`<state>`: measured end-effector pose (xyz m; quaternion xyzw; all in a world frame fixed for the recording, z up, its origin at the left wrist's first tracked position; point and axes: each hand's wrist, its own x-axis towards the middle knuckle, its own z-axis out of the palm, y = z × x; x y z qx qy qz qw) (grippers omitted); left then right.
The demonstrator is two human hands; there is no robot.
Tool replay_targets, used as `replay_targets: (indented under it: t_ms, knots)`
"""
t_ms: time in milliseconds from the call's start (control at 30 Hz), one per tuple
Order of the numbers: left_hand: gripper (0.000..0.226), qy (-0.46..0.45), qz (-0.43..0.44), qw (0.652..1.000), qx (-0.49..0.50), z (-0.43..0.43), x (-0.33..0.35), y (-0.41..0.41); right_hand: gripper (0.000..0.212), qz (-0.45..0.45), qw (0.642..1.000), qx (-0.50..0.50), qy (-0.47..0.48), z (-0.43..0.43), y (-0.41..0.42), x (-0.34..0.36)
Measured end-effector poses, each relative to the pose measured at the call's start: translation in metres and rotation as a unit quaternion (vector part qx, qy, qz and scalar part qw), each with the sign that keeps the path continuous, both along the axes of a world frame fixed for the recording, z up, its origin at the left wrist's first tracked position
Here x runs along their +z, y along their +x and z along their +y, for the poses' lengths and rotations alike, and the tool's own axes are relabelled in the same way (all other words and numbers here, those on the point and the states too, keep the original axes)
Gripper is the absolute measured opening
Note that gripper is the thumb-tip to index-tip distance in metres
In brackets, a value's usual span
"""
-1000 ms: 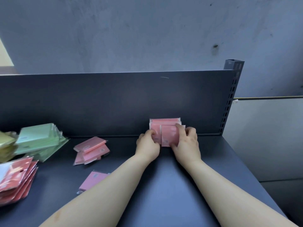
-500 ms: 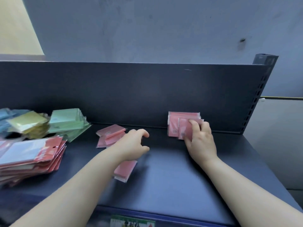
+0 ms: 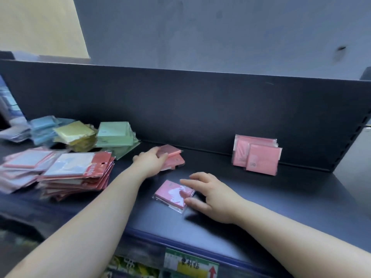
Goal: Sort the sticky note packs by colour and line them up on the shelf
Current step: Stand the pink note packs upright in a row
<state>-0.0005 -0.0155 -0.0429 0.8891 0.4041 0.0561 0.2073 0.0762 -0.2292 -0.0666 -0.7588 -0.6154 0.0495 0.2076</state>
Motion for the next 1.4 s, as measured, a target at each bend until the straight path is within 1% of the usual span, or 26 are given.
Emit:
replay_targets:
  t_ms: [100,167,267,333,400,433,467,533,600,633,667,733,800,867,1000,1133,1200,1300,1400]
  knots:
    - [0.055,-0.03,-0.017,0.999,-0.014,0.001,-0.005,-0.004,0.053,0.001,0.999,0.011,-0.032,0.008,-0.016,0.003]
    - [0.05,-0.08,-0.063,0.993,-0.057,-0.004,-0.004,-0.008,0.05,0.001,0.999,0.005,-0.048,0.006,-0.019,0.009]
    - [0.035,-0.159,-0.121,0.972,-0.126,-0.019,0.002,-0.007,0.038,0.033,0.996,0.001,-0.077,-0.007,-0.009,0.026]
    - [0.029,-0.183,-0.132,0.963,-0.146,-0.029,0.004,-0.003,0.034,0.049,0.991,-0.004,-0.123,-0.021,0.006,0.038]
    - [0.024,-0.218,-0.144,0.953,-0.152,-0.039,0.004,0.003,0.023,0.072,0.985,-0.043,-0.153,-0.036,0.017,0.047]
    - [0.022,-0.234,-0.148,0.948,-0.157,-0.045,0.004,0.005,0.013,0.08,0.984,-0.074,-0.143,-0.042,0.022,0.049]
    - [0.02,-0.244,-0.152,0.944,-0.162,-0.05,0.004,0.007,0.01,0.082,0.983,-0.113,-0.117,-0.046,0.028,0.048]
    - [0.017,-0.242,-0.146,0.943,-0.174,-0.061,0.004,0.014,0.026,0.076,0.974,-0.209,-0.038,-0.05,0.039,0.042]
    - [0.025,-0.234,-0.129,0.946,-0.183,-0.072,0.005,0.022,0.026,0.089,0.954,-0.287,0.018,-0.052,0.046,0.037]
    - [0.034,-0.245,-0.124,0.945,-0.18,-0.077,0.005,0.026,0.026,0.102,0.946,-0.307,0.015,-0.052,0.047,0.035]
    - [0.042,-0.264,-0.122,0.94,-0.179,-0.082,0.005,0.03,0.03,0.113,0.943,-0.314,0.002,-0.051,0.048,0.032]
    - [0.057,-0.297,-0.12,0.932,-0.172,-0.092,0.006,0.037,0.039,0.138,0.943,-0.303,-0.006,-0.051,0.048,0.028]
    - [0.067,-0.317,-0.124,0.927,-0.156,-0.097,0.004,0.042,0.037,0.188,0.941,-0.281,0.023,-0.052,0.048,0.027]
    - [0.072,-0.351,-0.145,0.916,-0.131,-0.098,0.002,0.044,0.037,0.242,0.931,-0.268,0.052,-0.055,0.048,0.024]
    - [0.074,-0.411,-0.212,0.88,-0.108,-0.101,-0.003,0.043,0.044,0.319,0.91,-0.247,0.096,-0.06,0.047,0.021]
    - [0.069,-0.461,-0.291,0.831,-0.113,-0.108,-0.001,0.039,0.035,0.385,0.888,-0.218,0.122,-0.064,0.049,0.021]
    - [0.067,-0.481,-0.32,0.807,-0.121,-0.111,0.001,0.038,0.038,0.426,0.874,-0.196,0.124,-0.065,0.052,0.02]
    - [0.063,-0.506,-0.35,0.778,-0.124,-0.111,0.002,0.036,0.039,0.493,0.839,-0.175,0.15,-0.066,0.055,0.019]
    - [0.065,-0.549,-0.356,0.747,-0.118,-0.107,0.003,0.035,0.044,0.509,0.815,-0.198,0.193,-0.065,0.058,0.014]
